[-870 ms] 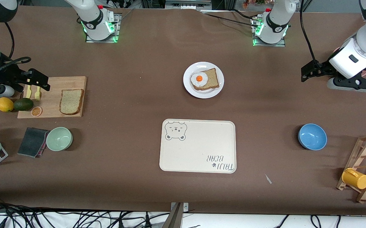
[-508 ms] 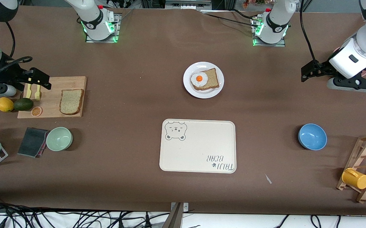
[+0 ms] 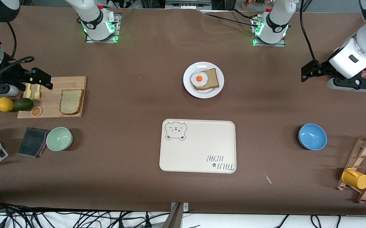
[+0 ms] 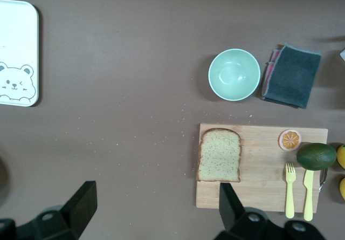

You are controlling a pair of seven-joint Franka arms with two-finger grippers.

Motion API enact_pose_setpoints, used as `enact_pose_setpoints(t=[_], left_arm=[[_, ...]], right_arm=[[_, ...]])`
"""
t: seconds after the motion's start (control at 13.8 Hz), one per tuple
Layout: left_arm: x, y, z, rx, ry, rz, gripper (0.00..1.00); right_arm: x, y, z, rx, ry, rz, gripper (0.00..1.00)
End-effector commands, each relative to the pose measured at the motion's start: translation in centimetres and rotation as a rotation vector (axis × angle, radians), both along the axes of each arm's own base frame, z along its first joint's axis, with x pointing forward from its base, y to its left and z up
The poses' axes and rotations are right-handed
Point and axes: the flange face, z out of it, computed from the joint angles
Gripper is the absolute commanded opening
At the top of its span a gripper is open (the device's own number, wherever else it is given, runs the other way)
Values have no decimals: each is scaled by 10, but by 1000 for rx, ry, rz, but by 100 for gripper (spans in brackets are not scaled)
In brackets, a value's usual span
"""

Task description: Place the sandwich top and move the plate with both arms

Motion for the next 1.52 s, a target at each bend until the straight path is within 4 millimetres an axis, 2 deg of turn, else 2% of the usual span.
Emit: enact_pose_setpoints(t=[0.0, 0.29, 0.87, 1.09, 1.45], left_arm=[[2, 0, 6, 16, 0, -23, 100], [2, 0, 6, 16, 0, -23, 100], [2, 0, 6, 16, 0, -22, 100], [2, 0, 7, 16, -1, -22, 100], [1, 0, 6, 17, 6, -23, 100]], right_arm=[[-3, 14, -5, -1, 19, 20, 100], [-2, 14, -12, -12, 26, 24, 100], [-3, 10, 1, -13, -5, 24, 100], [-1, 12, -5, -25, -5, 27, 100], [-4, 1, 0, -25, -5, 22, 100]])
